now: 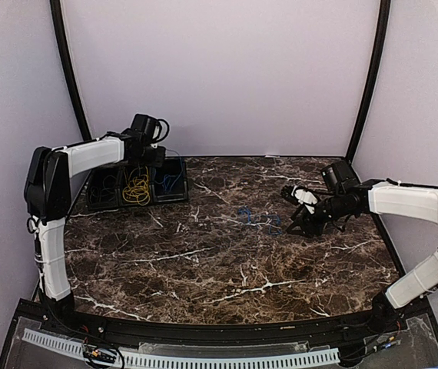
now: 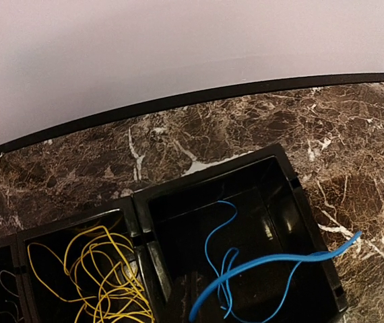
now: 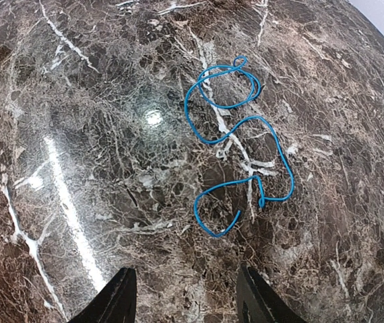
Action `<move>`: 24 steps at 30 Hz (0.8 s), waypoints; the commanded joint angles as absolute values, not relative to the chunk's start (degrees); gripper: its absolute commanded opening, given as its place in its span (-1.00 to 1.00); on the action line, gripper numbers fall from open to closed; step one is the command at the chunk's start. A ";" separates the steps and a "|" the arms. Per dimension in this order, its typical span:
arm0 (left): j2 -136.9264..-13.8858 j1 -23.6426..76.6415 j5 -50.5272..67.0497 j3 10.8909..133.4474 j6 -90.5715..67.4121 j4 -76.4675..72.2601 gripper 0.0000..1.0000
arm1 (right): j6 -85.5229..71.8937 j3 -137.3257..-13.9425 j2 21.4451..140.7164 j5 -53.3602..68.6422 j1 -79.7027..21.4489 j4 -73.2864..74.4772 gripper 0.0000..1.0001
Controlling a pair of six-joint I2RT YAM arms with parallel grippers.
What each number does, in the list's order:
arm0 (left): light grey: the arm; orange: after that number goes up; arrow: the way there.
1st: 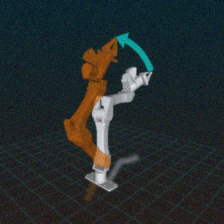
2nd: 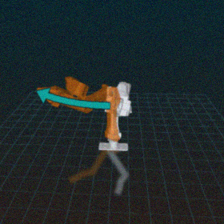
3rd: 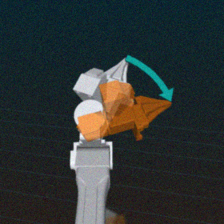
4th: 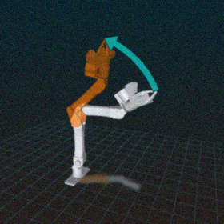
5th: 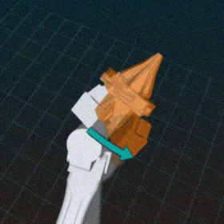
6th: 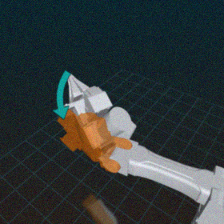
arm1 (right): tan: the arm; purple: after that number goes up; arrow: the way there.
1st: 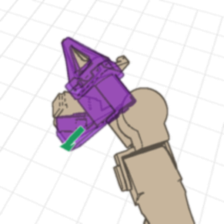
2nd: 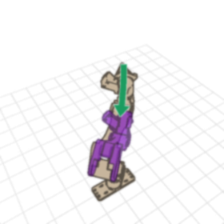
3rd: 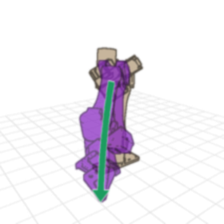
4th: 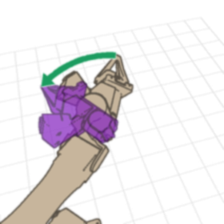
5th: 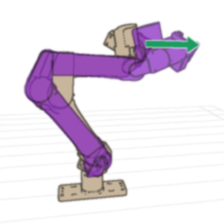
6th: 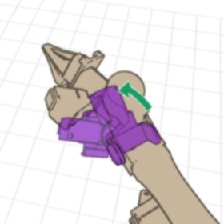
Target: Untangle the cables
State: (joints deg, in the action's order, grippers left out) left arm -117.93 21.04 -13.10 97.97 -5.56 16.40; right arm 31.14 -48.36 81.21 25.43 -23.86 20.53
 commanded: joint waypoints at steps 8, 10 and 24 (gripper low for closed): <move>-124.40 21.09 -10.90 105.78 -17.85 19.62 -1.00 | 32.09 -48.25 82.08 25.22 -23.46 19.66 0.05; -125.50 21.09 -10.48 105.89 -19.33 19.10 -1.00 | 32.11 -48.25 81.99 25.15 -23.46 19.77 0.05; -126.52 21.09 -3.52 108.39 -21.69 23.83 -0.56 | 32.60 -48.65 82.64 25.51 -23.47 20.43 0.05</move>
State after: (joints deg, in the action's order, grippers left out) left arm -128.79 21.06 -6.66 105.65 -21.47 20.53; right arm 31.88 -48.36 81.71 25.45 -23.83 20.56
